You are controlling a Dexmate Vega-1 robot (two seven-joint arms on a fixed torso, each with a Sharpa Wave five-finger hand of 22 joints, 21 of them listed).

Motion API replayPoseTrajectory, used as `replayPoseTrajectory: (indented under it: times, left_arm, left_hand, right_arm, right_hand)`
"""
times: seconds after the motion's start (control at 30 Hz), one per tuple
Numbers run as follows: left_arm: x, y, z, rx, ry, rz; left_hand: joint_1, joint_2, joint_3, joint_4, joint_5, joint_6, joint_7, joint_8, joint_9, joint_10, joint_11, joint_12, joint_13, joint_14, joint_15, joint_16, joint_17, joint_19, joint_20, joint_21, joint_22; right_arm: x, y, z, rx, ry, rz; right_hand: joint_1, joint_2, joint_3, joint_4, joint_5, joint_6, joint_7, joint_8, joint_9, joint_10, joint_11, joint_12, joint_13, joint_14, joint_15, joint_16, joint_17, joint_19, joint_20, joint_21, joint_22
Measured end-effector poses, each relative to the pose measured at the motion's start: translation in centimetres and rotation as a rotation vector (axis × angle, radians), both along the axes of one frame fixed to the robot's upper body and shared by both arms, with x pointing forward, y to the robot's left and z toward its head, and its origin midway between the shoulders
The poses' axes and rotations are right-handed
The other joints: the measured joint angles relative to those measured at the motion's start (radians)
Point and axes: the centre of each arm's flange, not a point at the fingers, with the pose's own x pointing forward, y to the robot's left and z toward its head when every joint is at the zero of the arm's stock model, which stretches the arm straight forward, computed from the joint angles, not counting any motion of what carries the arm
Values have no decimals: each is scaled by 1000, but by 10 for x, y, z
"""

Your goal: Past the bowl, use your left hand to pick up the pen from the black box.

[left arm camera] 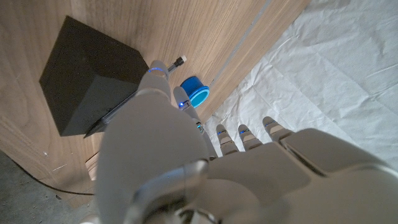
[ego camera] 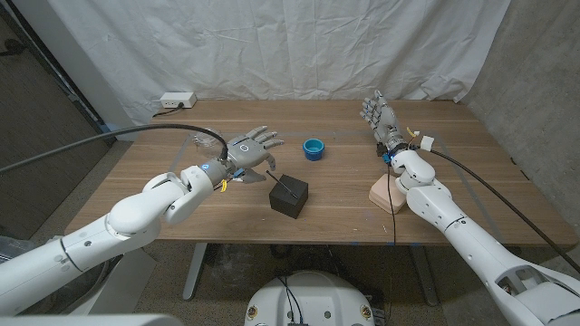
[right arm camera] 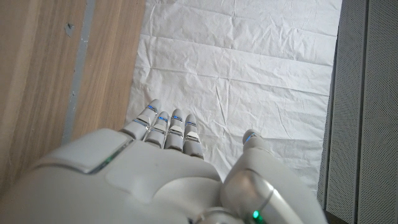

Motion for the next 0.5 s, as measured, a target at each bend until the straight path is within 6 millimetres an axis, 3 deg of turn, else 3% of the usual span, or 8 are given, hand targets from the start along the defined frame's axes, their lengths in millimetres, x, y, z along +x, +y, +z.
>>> replayPoseTrajectory:
  times: [0.5]
  left_arm:
    - [10,-4,-6,-16,20,-27]
  left_hand:
    - [4,4,-3,3,4,0,0,-8,0,0,0,0,0,1,-1,0,0,2,-1,0,0]
  right_arm:
    - [4,0,-1,-4,9,1]
  right_hand:
    - [0,0,0,0,0,0,0,0,0,0,0,0,0,0,0,0,0,5,5,-8,0]
